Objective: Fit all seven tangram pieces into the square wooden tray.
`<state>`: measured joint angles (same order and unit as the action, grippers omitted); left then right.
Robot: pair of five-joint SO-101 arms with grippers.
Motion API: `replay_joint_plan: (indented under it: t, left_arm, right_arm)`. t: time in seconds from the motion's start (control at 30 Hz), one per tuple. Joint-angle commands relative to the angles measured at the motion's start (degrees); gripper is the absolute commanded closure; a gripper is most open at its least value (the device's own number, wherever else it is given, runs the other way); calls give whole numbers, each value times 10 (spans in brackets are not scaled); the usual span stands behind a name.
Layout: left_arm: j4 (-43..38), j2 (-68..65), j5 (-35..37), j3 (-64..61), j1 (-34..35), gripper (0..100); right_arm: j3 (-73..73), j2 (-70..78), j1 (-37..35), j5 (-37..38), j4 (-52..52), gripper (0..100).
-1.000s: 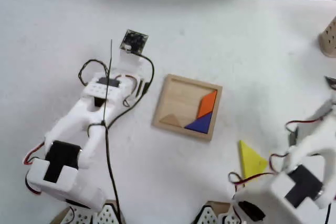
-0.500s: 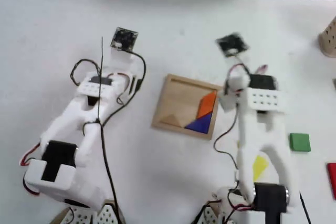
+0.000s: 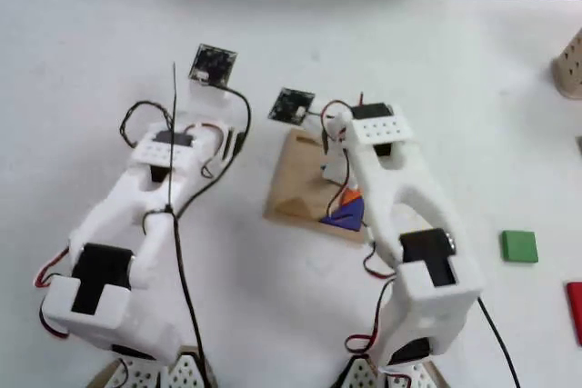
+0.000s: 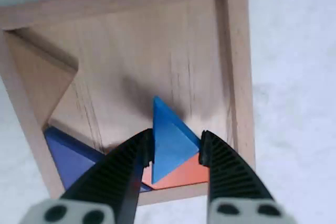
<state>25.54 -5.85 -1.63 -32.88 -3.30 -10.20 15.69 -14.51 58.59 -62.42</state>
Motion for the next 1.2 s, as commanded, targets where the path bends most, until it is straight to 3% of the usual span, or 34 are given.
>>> replay_joint_plan:
  t: [0.0,0.13,0.37,0.63,0.8,0.97,1.17]
  left_arm:
    - [-13,4,-18,40,3,789]
    - [-13,4,-18,40,2,789]
    - [-13,4,-18,41,1,789]
    - [-9,3,-19,38,-26,790]
    - [-9,3,-18,38,-60,810]
    - [-33,3,-18,49,-127,985]
    - [-49,-18,-17,52,-216,979]
  right_arm:
    - [93,24,-9,-6,-55,807]
    - [162,46,-9,-33,-115,721]
    - [228,23,0,-153,-243,747]
    - [153,-9,116,-409,-307,985]
    - [-4,-55,184,-416,-204,980]
    - [-210,-199,207,-417,-50,980]
    - [-375,-390,214,-431,27,978]
